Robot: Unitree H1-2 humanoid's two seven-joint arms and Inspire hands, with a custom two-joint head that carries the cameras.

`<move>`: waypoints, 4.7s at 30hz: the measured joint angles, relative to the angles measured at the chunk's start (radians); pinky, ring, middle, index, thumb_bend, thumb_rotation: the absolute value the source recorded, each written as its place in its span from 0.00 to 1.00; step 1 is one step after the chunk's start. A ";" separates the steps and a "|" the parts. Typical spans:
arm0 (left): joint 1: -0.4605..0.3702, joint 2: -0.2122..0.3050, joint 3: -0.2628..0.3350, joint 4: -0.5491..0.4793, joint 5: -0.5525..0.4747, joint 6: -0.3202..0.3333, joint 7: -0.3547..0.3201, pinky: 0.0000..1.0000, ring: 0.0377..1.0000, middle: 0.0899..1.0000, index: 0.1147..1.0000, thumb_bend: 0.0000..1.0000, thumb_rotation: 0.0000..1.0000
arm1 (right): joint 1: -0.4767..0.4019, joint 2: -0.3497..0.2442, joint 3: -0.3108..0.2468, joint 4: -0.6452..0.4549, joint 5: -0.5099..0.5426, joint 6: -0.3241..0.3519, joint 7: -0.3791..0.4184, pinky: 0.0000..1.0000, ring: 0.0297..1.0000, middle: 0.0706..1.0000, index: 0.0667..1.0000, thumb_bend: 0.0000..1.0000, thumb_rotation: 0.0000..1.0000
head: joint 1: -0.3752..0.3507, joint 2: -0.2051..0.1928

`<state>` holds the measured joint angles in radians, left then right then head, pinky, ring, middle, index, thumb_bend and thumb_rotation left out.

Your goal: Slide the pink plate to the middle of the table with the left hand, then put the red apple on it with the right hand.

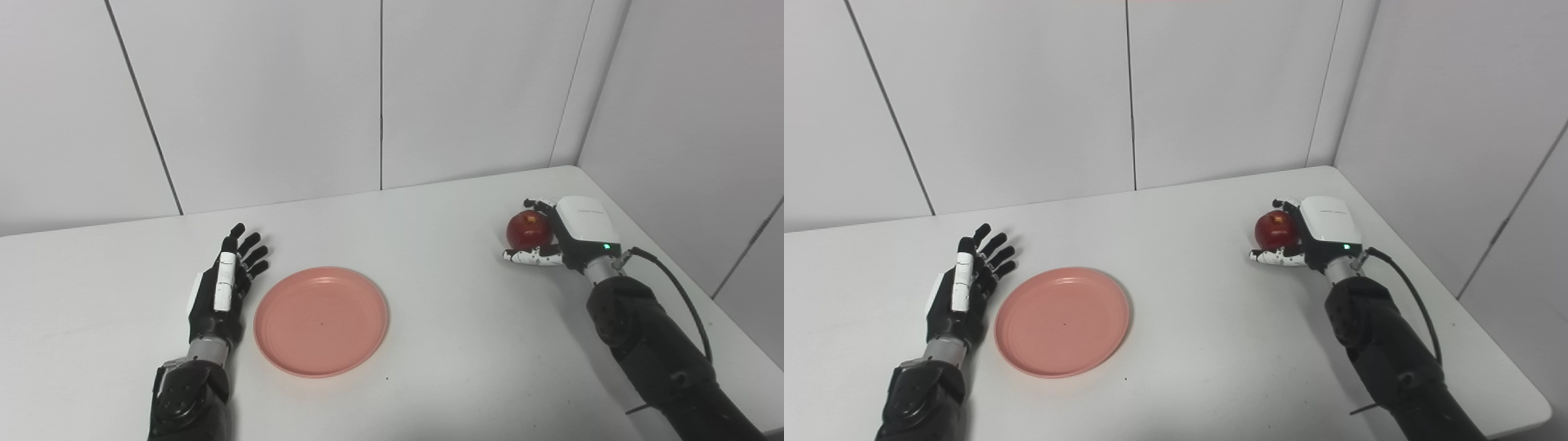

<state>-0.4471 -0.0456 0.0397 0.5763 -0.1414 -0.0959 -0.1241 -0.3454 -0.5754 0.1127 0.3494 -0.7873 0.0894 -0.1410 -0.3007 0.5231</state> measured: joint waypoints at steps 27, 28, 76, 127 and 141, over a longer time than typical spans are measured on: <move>0.005 0.000 -0.007 -0.008 0.000 0.001 0.007 0.85 0.85 0.88 0.91 0.90 0.88 | -0.008 -0.004 0.005 0.019 0.032 0.000 -0.010 0.37 0.44 0.53 0.63 0.68 0.54 | 0.005 0.009; 0.006 0.000 -0.007 -0.008 0.000 0.001 0.007 0.85 0.85 0.88 0.91 0.90 0.88 | -0.008 -0.004 0.004 0.019 0.036 0.000 -0.014 0.36 0.43 0.52 0.62 0.67 0.53 | 0.006 0.011; 0.008 -0.004 -0.012 -0.014 0.013 0.004 0.021 0.82 0.83 0.87 0.90 0.90 0.88 | -0.040 -0.015 0.042 -0.180 0.059 -0.096 0.008 0.14 0.18 0.25 0.46 0.50 0.18 | 0.017 0.015; -0.012 -0.113 -0.044 0.047 0.084 -0.048 0.106 0.80 0.82 0.87 0.91 0.84 0.87 | -0.100 0.259 0.253 -0.208 -0.013 -0.263 0.087 0.16 0.20 0.29 0.46 0.50 0.19 | 0.414 0.006; -0.017 -0.115 -0.044 0.056 0.084 -0.051 0.106 0.82 0.84 0.87 0.91 0.84 0.88 | -0.089 0.266 0.283 -0.183 -0.009 -0.271 0.095 0.17 0.21 0.29 0.46 0.50 0.18 | 0.399 0.011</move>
<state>-0.4637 -0.1603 -0.0040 0.6321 -0.0573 -0.1474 -0.0182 -0.4344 -0.3093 0.3960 0.1664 -0.7967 -0.1817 -0.0463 0.0982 0.5338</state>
